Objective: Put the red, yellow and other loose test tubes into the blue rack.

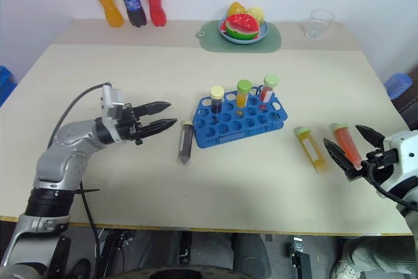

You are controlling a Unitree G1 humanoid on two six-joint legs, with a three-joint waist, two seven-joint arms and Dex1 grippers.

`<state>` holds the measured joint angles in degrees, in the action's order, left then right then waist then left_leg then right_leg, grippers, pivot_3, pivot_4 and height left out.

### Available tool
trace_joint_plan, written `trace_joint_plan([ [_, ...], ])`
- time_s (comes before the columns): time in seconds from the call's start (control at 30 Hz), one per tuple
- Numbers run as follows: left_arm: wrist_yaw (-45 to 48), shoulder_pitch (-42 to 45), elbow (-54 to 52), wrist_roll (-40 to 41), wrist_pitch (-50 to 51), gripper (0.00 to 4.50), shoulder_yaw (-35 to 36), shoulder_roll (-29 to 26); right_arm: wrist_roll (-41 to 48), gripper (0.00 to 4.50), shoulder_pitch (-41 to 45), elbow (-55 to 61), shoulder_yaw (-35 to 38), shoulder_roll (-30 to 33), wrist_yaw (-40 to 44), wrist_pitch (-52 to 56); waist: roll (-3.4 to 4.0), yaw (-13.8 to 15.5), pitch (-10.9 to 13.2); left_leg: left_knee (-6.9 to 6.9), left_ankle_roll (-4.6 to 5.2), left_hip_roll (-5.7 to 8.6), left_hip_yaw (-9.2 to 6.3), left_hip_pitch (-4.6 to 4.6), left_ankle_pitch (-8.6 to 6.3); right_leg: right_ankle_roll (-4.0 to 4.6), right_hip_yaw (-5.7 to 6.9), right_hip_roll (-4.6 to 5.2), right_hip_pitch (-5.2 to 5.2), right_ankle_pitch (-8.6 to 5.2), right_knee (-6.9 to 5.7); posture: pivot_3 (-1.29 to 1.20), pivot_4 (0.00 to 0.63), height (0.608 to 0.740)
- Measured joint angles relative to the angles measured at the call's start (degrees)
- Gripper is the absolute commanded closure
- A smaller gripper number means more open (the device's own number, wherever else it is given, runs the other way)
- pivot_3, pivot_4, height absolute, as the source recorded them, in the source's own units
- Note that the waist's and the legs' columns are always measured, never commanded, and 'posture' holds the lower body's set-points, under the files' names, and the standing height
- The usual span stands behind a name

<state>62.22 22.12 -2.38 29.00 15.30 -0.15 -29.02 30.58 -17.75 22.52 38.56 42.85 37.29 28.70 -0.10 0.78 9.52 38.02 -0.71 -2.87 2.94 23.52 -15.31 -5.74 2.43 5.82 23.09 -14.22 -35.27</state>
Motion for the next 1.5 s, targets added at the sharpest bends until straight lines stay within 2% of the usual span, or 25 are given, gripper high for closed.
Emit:
trace_joint_plan([
  [0.2,5.8,0.8,-1.3,1.2,2.7,1.83,-3.7,-0.8,0.7,0.26,4.3,-7.2,0.0,9.8,0.2,14.1,0.04,-0.2,0.0,-0.02,0.01,-0.02,0.01,0.00,0.00,0.01,-0.04,-0.03,0.06,0.00,-0.03,0.00,0.150,0.740],
  [0.37,11.3,3.5,-0.5,1.2,3.8,1.83,-6.0,-2.6,1.2,0.26,14.0,-13.4,-4.8,16.2,1.1,22.3,0.02,-0.1,0.0,0.05,0.02,-0.02,-0.01,0.01,0.00,0.02,-0.07,-0.08,0.07,0.00,-0.05,0.00,0.150,0.740],
  [0.67,12.7,3.4,1.1,-1.1,1.4,1.83,-7.6,-2.2,-0.5,0.26,31.5,-29.4,-18.3,17.3,2.5,30.1,0.00,-0.1,0.0,0.04,0.04,-0.02,0.01,0.11,-0.01,0.00,-0.08,-0.08,0.14,0.00,-0.03,0.00,0.150,0.740],
  [0.83,12.2,2.3,0.2,-1.3,1.5,1.83,-7.7,-2.4,-5.3,0.26,40.9,-41.0,-28.4,19.0,5.9,30.3,0.03,-0.2,0.0,0.03,0.04,-0.02,0.01,0.10,-0.01,0.00,-0.09,-0.09,0.19,0.00,-0.07,0.00,0.150,0.740],
  [1.1,10.6,-1.0,-3.6,-0.9,2.8,1.83,-7.3,-3.4,-13.3,0.26,51.5,-53.4,-39.5,19.7,12.7,27.3,0.04,-0.2,0.0,0.04,0.04,-0.02,0.04,0.11,-0.01,-0.01,-0.11,-0.10,0.20,0.00,-0.06,0.00,0.150,0.740],
  [1.2,10.0,-1.4,-4.4,-0.8,3.3,1.76,-7.3,-3.5,-16.5,1.03,53.3,-56.7,-43.7,19.7,16.2,25.6,0.04,-0.2,0.0,0.03,0.04,-0.02,0.05,0.11,-0.01,-0.01,-0.11,-0.10,0.21,0.01,-0.07,0.00,0.150,0.740],
  [1.37,9.7,-1.9,-5.3,-0.7,4.4,1.76,-7.1,-3.7,-22.1,3.57,56.1,-60.5,-49.0,20.6,22.5,21.8,0.05,-0.3,0.0,0.03,0.04,-0.03,0.05,0.10,-0.01,-0.02,-0.12,-0.11,0.20,0.01,-0.07,0.00,0.150,0.740],
  [1.4,9.6,-2.0,-5.4,-0.6,4.5,1.76,-7.1,-3.7,-22.7,3.74,56.4,-60.9,-49.3,20.6,23.1,21.3,0.05,-0.3,0.0,0.04,0.04,-0.03,0.05,0.10,-0.01,-0.03,-0.12,-0.11,0.20,0.01,-0.07,0.00,0.150,0.740],
  [1.5,9.2,-2.3,-6.0,-0.1,4.7,1.76,-7.0,-3.7,-24.2,3.74,56.7,-61.9,-49.6,20.6,24.6,20.0,0.05,-0.2,0.0,0.04,0.04,-0.03,0.05,0.10,-0.01,-0.03,-0.12,-0.11,0.20,0.01,-0.07,0.00,0.150,0.740],
])
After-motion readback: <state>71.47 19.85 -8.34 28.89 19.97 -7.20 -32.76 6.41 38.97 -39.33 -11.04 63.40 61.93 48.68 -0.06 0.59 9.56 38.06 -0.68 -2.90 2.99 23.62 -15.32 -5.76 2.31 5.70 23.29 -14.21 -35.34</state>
